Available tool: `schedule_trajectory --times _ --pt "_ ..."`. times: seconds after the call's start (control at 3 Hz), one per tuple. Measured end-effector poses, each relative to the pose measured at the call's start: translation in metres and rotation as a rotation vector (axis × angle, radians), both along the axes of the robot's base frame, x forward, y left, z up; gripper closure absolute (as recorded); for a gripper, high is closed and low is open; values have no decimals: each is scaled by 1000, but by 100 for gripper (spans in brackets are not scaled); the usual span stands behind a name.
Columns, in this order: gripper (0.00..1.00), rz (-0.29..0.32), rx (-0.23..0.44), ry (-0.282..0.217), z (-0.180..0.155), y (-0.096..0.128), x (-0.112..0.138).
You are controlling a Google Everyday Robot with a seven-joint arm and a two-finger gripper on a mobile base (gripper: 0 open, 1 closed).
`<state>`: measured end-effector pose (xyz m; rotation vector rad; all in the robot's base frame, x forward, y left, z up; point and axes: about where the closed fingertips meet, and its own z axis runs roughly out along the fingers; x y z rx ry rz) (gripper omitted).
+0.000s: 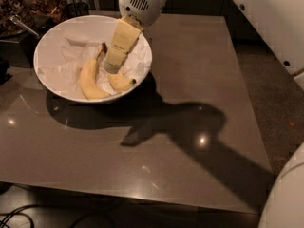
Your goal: Pick banana from white bowl
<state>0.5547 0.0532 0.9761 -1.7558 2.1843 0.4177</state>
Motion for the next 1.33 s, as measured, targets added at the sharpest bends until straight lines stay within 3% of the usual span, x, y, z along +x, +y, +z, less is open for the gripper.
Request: schedule_trajectory --times 0.67,1.33 --pt "1 -62 -16 99 -24 29 26" --pt "26 -147 -16 188 -42 37 39"
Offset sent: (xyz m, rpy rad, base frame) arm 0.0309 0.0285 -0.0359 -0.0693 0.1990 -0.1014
